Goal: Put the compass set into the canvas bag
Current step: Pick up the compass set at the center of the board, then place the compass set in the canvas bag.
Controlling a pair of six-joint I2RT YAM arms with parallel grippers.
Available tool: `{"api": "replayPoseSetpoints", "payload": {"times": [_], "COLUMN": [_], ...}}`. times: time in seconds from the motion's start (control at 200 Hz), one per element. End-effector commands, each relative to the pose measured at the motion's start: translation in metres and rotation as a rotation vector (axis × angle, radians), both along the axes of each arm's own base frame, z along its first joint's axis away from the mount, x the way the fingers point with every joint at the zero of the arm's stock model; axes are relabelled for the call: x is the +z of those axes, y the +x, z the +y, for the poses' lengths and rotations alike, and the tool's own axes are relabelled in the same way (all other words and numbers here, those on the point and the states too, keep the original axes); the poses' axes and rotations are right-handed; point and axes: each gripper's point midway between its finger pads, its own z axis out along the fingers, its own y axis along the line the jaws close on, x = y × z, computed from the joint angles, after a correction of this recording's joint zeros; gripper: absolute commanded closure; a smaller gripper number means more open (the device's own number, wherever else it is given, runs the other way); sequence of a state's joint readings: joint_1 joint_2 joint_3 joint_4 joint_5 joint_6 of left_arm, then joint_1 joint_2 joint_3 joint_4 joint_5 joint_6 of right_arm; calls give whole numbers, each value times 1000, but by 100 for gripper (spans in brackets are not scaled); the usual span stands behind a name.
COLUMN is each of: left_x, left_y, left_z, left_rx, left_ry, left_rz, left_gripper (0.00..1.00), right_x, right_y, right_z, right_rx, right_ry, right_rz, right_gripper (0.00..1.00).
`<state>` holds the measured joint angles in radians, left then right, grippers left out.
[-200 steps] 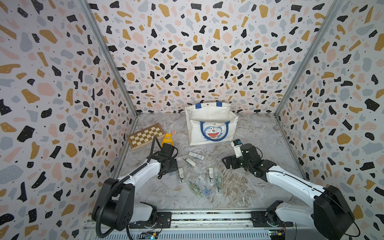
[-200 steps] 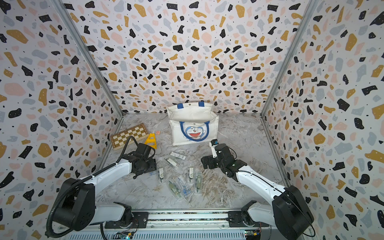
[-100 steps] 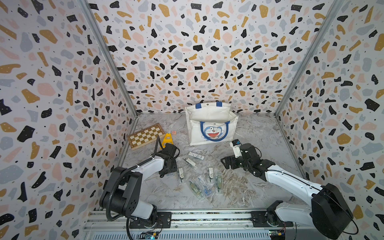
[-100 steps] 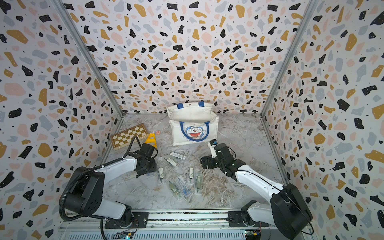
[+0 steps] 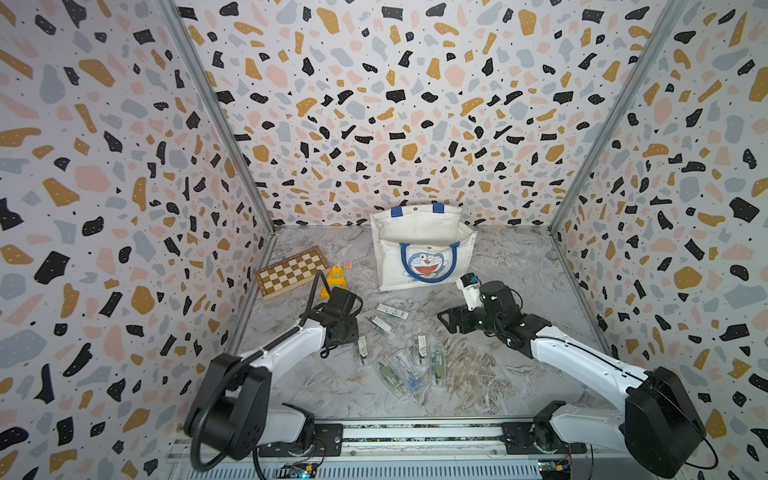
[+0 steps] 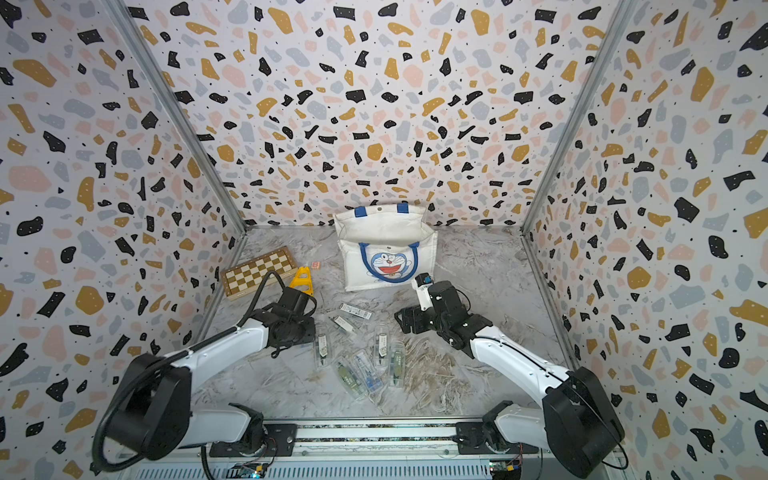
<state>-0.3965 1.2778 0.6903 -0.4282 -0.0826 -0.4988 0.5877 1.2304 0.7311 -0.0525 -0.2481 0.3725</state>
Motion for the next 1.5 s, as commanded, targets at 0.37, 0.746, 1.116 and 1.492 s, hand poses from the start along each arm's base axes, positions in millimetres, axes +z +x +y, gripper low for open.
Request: {"api": "replayPoseSetpoints", "payload": {"times": [0.37, 0.746, 1.116, 1.492], "left_x": [110, 108, 107, 104], "left_y": [-36, -42, -37, -32], "left_z": [-131, -155, -156, -156], "left_rx": [-719, -838, -810, -796], "left_ry": [-231, -165, -132, -113], "left_rz": [-490, -507, -520, -511], "left_gripper": [95, 98, 100, 79], "right_x": [94, 80, 55, 46], "right_y": [-48, -34, -35, -31], "right_z": [66, 93, 108, 102], "right_rx": [410, 400, 412, 375], "right_ry": [356, 357, 318, 270], "right_rz": [52, 119, 188, 183], "right_gripper": [13, 24, 53, 85]}}
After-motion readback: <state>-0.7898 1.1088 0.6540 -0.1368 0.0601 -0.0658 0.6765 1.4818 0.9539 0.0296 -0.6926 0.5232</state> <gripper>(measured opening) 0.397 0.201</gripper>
